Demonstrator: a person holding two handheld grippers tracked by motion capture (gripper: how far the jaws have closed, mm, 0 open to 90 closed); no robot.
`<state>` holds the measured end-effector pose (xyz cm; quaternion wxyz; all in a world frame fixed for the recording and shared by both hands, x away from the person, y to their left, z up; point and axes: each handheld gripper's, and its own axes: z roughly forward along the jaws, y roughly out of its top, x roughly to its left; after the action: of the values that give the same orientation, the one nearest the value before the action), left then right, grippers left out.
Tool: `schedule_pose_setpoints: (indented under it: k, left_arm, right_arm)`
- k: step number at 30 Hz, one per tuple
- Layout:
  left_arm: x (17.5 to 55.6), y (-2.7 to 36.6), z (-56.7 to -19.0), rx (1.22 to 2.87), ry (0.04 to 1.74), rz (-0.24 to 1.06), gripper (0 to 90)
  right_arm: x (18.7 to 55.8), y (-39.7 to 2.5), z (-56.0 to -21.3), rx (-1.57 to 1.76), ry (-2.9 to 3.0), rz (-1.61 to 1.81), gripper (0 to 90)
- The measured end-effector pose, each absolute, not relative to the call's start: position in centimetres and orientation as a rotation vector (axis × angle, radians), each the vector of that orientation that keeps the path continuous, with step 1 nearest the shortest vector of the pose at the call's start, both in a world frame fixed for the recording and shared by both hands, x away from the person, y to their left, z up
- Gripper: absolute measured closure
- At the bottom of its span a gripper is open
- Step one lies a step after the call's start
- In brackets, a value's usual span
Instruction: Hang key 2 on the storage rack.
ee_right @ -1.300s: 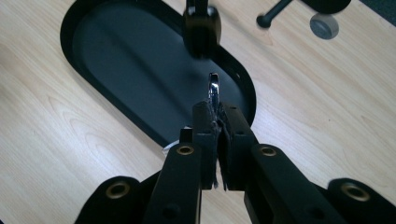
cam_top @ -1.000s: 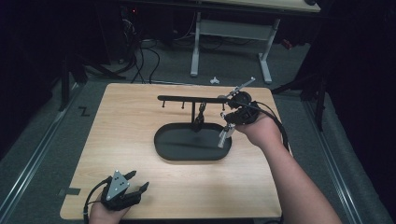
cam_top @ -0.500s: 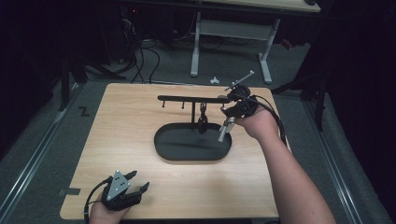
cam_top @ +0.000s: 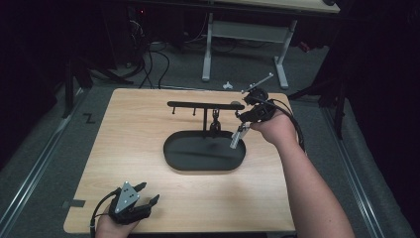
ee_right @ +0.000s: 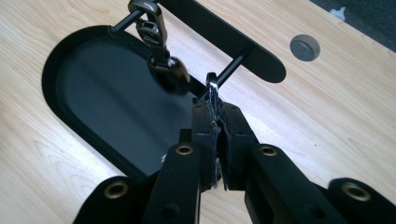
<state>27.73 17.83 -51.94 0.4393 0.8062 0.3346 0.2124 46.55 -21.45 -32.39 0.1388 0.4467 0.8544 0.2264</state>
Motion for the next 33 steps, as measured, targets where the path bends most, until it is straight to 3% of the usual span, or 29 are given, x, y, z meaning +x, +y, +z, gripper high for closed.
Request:
schedule_pose_setpoints:
  k: [11, 21, 30, 33]
  left_arm:
    - [27.7, 17.8, -51.9, 2.003, 0.829, 0.53, 37.0]
    - [27.7, 17.7, -51.9, 2.014, 0.823, 0.515, 36.8]
    - [27.8, 17.4, -52.0, 2.019, 0.821, 0.509, 36.7]
    - [27.8, 17.4, -52.1, 2.026, 0.822, 0.508, 36.7]
  right_arm:
    - [47.5, -21.2, -33.2, 1.298, 2.401, 0.632, 82.9]
    - [46.8, -21.5, -34.7, 1.344, 2.387, 0.58, 71.6]
    - [45.2, -22.6, -36.8, 1.396, 2.394, 0.593, 51.8]
    - [44.4, -22.8, -37.9, 1.393, 2.406, 0.601, 49.0]
